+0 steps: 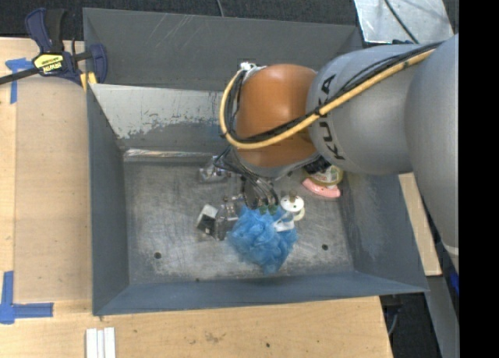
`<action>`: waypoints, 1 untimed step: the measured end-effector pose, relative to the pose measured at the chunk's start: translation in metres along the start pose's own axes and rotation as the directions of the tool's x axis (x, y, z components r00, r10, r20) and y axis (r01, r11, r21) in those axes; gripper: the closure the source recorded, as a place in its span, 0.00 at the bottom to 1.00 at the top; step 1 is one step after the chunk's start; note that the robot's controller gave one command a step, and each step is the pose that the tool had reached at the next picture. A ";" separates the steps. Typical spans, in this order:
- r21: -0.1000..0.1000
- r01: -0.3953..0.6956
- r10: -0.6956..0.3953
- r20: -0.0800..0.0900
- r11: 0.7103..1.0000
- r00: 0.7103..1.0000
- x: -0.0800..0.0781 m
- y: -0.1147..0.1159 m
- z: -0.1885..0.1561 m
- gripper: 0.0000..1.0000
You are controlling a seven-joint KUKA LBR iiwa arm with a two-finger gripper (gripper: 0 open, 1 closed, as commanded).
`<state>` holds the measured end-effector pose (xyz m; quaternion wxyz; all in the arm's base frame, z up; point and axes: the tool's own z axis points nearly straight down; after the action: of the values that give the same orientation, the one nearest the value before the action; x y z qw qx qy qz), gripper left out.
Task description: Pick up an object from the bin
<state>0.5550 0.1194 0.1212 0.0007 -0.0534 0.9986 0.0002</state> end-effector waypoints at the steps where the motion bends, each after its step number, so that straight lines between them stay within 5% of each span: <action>1: -0.007 -0.057 0.057 0.004 0.998 0.998 -0.002 -0.022 0.043 0.00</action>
Offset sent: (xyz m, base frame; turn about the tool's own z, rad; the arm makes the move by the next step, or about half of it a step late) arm -0.0096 -0.0319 -0.0512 0.1360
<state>0.5593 0.0981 0.0785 0.0026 -0.0247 0.9997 0.0037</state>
